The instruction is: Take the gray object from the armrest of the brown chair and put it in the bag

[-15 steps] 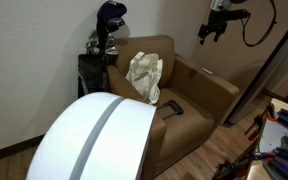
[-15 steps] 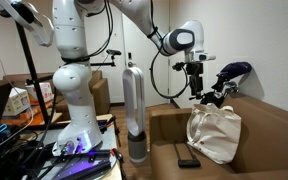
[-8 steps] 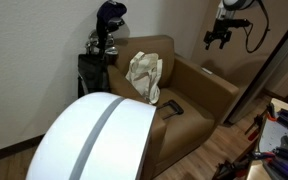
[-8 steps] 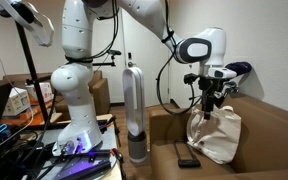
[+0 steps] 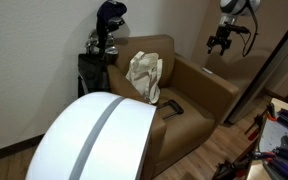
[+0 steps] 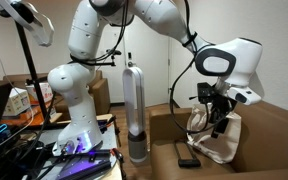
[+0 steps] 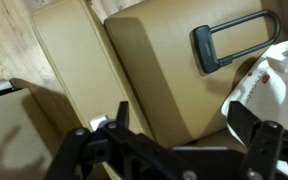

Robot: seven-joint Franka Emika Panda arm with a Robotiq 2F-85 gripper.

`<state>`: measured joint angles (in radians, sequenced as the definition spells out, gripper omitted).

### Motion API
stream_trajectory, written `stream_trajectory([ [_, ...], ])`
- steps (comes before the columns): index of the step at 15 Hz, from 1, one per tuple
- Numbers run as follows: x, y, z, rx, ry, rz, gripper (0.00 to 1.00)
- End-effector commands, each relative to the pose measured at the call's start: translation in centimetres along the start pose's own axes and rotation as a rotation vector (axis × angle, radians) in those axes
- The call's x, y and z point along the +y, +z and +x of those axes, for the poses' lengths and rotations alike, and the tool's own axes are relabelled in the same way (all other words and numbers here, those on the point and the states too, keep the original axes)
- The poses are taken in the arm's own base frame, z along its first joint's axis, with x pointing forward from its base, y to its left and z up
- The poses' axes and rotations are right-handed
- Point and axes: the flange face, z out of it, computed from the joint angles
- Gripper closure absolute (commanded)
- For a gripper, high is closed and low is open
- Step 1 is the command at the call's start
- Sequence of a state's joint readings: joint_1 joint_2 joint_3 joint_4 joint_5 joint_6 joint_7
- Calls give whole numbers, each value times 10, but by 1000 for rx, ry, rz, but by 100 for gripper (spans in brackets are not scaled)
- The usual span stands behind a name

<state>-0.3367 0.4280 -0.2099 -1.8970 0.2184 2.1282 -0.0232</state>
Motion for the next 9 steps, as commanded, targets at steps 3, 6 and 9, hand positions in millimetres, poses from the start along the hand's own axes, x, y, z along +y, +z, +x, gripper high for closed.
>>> stream_trajectory([
  [3, 1, -8, 9, 24, 71, -40, 0],
  [6, -2, -4, 14, 18, 6, -80, 0],
  [9, 14, 6, 28, -26, -144, -173, 0],
])
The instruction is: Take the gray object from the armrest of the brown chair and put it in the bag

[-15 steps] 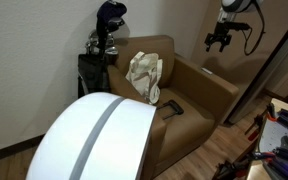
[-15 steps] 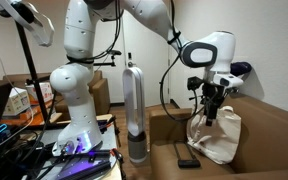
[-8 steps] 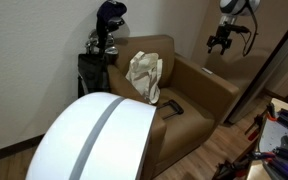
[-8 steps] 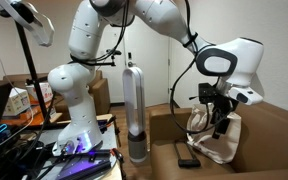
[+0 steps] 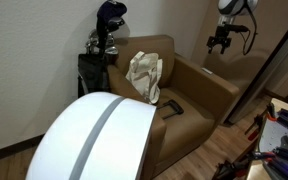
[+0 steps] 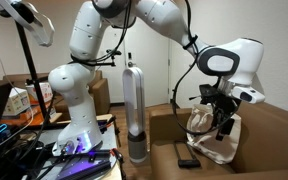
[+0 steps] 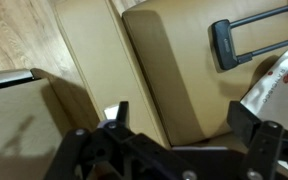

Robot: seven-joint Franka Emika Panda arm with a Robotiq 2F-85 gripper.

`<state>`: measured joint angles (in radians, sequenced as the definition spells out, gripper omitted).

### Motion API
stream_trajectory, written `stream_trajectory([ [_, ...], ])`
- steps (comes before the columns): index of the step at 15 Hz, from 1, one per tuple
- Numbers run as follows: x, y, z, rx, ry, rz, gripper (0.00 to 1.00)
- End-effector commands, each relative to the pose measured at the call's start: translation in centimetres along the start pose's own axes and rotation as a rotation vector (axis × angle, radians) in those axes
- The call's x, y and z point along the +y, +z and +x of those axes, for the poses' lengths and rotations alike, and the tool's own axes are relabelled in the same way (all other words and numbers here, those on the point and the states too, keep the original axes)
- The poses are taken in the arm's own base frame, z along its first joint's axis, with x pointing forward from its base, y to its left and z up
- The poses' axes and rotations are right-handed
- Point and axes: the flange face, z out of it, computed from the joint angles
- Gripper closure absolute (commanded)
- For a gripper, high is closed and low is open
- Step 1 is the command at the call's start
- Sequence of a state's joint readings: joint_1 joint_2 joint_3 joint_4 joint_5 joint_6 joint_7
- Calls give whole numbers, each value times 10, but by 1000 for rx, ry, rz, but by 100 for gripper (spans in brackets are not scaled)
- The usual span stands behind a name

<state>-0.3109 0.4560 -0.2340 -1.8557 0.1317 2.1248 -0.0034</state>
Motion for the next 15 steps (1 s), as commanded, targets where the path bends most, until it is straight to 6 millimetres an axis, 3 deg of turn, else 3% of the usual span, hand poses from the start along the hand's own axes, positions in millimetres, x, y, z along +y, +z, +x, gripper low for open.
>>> stream_trajectory([
  [1, 18, 13, 21, -55, -162, -99, 0],
  [5, 39, 41, 40, -94, -269, -206, 0],
  [11, 67, 96, 64, -152, -306, -163, 0],
  [13, 73, 106, 71, -163, -328, -121, 0],
  [14, 74, 97, 69, -167, -302, -112, 0],
  [15, 71, 108, 64, -155, -292, -160, 0],
])
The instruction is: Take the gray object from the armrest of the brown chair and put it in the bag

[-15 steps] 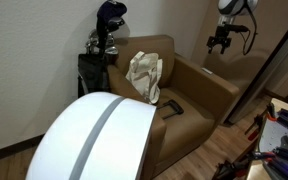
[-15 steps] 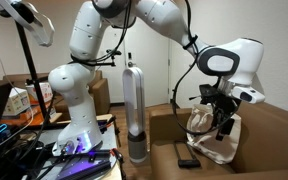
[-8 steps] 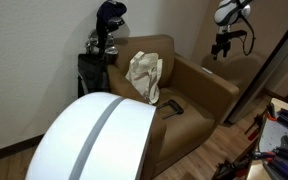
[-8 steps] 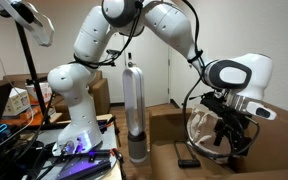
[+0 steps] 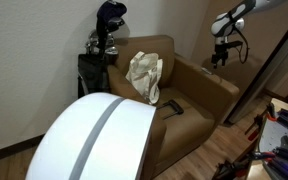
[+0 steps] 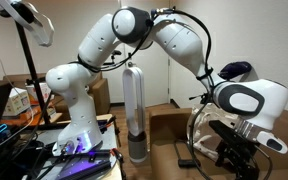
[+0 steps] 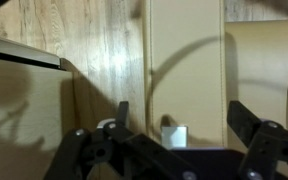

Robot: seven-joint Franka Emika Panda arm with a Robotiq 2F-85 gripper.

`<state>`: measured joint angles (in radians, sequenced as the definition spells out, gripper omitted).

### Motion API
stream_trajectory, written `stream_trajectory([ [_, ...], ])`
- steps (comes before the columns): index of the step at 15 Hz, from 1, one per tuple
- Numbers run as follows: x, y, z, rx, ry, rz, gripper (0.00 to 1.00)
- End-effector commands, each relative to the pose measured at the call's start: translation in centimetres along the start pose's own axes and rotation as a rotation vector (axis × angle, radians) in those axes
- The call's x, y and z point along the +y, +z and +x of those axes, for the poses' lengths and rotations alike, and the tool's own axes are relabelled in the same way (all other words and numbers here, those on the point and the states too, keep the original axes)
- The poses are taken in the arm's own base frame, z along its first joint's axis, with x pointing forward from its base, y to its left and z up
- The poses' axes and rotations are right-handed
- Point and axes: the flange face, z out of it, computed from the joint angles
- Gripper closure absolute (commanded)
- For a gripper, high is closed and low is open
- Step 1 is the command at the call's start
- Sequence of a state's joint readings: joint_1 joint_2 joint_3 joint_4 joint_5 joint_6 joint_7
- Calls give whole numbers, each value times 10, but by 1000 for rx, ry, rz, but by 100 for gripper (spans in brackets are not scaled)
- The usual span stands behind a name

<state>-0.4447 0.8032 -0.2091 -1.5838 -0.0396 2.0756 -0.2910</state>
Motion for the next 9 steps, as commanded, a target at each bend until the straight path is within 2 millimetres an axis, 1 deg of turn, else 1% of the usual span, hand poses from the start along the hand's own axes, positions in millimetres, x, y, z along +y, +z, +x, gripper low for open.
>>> stream_trajectory([
  [1, 3, 1, 2, -1, 3, 1, 0],
  [3, 2, 1, 2, -2, 2, 0, 0],
  [6, -1, 5, 14, 35, 1, -5, 0],
  [9, -3, 15, 24, 70, -5, -6, 0],
])
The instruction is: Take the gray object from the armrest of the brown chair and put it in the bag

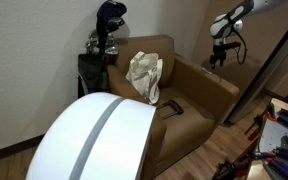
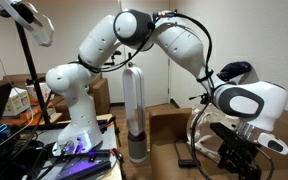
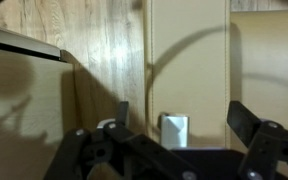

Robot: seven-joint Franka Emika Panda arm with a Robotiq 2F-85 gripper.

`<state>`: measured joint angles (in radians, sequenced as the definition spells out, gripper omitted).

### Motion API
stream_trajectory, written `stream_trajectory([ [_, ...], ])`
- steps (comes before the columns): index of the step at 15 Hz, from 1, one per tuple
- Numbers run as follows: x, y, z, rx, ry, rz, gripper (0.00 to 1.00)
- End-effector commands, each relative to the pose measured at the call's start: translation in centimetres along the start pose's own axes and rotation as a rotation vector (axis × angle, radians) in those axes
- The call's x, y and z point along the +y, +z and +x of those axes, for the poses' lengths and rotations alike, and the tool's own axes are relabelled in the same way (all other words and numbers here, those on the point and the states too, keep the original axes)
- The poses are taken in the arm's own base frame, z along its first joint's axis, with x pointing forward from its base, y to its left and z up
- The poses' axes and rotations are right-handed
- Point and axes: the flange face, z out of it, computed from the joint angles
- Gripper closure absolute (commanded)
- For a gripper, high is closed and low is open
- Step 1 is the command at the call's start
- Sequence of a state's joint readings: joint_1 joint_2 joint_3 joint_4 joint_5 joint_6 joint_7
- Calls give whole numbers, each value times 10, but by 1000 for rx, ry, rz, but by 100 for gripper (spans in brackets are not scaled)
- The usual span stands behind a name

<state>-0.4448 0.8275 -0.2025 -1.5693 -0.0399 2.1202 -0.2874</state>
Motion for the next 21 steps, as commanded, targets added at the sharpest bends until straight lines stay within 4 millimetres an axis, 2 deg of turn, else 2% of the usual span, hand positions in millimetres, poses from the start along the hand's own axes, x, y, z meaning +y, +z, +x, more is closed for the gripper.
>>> stream_trajectory([
  [1, 0, 14, 18, 42, 10, 6, 0],
  [6, 1, 31, 32, 152, 29, 68, 0],
  [11, 5, 34, 38, 207, 77, 134, 0],
  [12, 7, 34, 39, 212, 84, 139, 25],
  [13, 7, 34, 39, 209, 80, 135, 27],
  [21, 9, 37, 43, 214, 77, 118, 80],
])
